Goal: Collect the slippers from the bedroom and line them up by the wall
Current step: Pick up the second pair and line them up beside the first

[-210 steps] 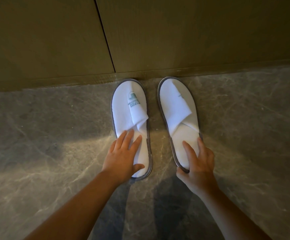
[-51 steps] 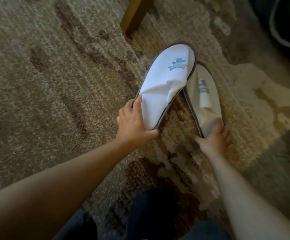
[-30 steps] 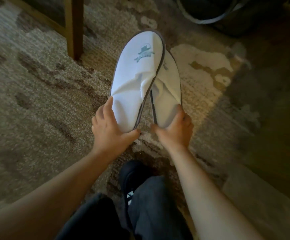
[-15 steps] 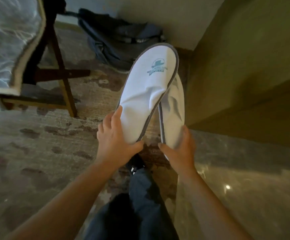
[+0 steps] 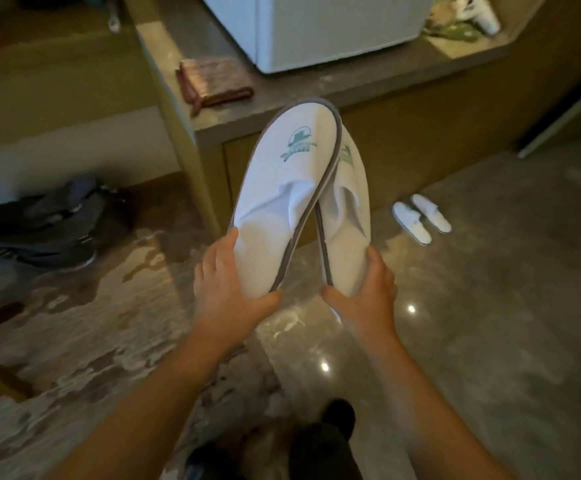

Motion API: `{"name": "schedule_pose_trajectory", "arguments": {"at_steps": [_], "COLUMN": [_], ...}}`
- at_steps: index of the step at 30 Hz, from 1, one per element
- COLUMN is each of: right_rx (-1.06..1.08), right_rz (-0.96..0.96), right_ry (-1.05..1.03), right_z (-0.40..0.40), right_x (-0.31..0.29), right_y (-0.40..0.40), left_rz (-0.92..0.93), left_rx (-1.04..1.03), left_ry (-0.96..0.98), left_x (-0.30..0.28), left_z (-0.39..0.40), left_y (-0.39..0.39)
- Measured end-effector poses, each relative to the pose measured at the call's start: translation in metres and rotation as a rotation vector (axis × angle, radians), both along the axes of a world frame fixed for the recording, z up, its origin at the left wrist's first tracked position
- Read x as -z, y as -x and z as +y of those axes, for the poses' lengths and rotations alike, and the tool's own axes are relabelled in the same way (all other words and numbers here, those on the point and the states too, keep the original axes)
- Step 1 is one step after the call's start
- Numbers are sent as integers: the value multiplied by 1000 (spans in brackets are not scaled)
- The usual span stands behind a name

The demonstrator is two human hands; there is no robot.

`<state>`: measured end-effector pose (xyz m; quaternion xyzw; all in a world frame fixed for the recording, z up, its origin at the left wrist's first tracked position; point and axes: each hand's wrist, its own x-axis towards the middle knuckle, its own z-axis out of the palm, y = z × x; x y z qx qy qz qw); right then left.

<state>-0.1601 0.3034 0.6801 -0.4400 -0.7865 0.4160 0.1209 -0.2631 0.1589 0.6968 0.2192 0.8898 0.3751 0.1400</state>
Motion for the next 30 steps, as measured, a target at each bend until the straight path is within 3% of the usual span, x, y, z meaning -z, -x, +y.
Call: {"name": "schedule_pose_trajectory", "arguments": {"at_steps": [5,13,20,30], "right_rx": [123,389,538,632], "right_rz": [24,26,39,-12], "right_ry": [-62,-103,-105,-124], "right_z": [127,290,429,673], "right_x": [-35,-61,-47,-56], "right_y": [-101,-241,-289,-321], "left_rz": [101,70,24,42], "left_rx": [201,373,561,609], "left_ry": [-47,-119,-131,-147], "left_x": [-32,-64,-53,-61], "left_z": [142,341,510,777], "left_y": [-55,-154,-184,-192]}}
